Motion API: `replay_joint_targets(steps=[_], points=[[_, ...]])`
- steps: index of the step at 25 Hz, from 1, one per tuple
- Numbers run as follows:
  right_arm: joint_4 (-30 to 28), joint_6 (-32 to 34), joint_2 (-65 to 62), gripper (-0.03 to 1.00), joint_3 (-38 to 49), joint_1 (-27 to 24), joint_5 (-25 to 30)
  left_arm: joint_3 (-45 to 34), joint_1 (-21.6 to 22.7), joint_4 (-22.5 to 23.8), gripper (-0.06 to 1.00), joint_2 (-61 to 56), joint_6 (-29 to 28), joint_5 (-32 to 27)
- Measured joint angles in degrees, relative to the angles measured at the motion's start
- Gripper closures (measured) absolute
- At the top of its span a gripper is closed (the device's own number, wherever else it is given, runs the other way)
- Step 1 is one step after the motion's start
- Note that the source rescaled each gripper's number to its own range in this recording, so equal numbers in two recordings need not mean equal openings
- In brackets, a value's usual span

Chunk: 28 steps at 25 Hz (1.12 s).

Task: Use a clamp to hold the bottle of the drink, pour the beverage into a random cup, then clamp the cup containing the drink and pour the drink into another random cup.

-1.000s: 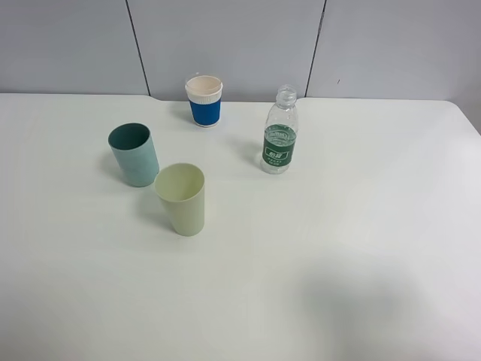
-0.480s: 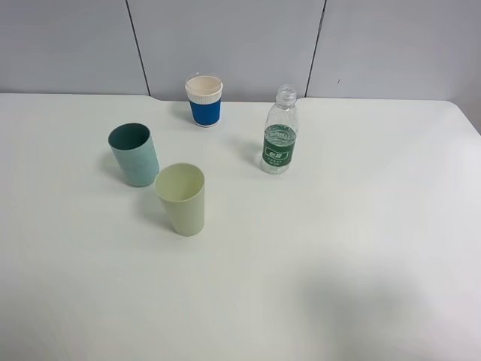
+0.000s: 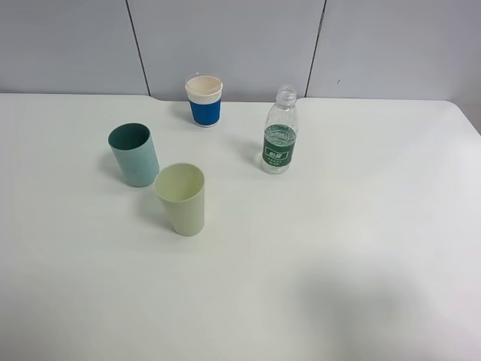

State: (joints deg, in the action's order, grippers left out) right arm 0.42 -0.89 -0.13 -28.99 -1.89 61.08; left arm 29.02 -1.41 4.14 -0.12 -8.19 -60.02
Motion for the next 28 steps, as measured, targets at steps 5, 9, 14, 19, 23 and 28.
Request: replay_joint_targets(steps=[5, 9, 14, 19, 23, 28], points=[[0.00, 0.00, 0.00, -0.03, 0.00, 0.00, 0.00, 0.00, 1.92, 0.19, -0.06, -0.17, -0.14, -0.04], [0.00, 0.00, 0.00, -0.03, 0.00, 0.00, 0.00, 0.00, 1.92, 0.19, -0.06, -0.17, -0.14, -0.04], [0.00, 0.00, 0.00, -0.03, 0.00, 0.00, 0.00, 0.00, 1.92, -0.05, -0.06, -0.17, 0.21, -0.04], [0.00, 0.00, 0.00, -0.03, 0.00, 0.00, 0.00, 0.00, 1.92, -0.06, -0.06, -0.17, 0.28, -0.04], [0.00, 0.00, 0.00, -0.03, 0.00, 0.00, 0.00, 0.00, 1.92, -0.06, -0.06, -0.17, 0.28, -0.04], [0.00, 0.00, 0.00, -0.03, 0.00, 0.00, 0.00, 0.00, 1.92, -0.06, -0.06, -0.17, 0.35, -0.04]])
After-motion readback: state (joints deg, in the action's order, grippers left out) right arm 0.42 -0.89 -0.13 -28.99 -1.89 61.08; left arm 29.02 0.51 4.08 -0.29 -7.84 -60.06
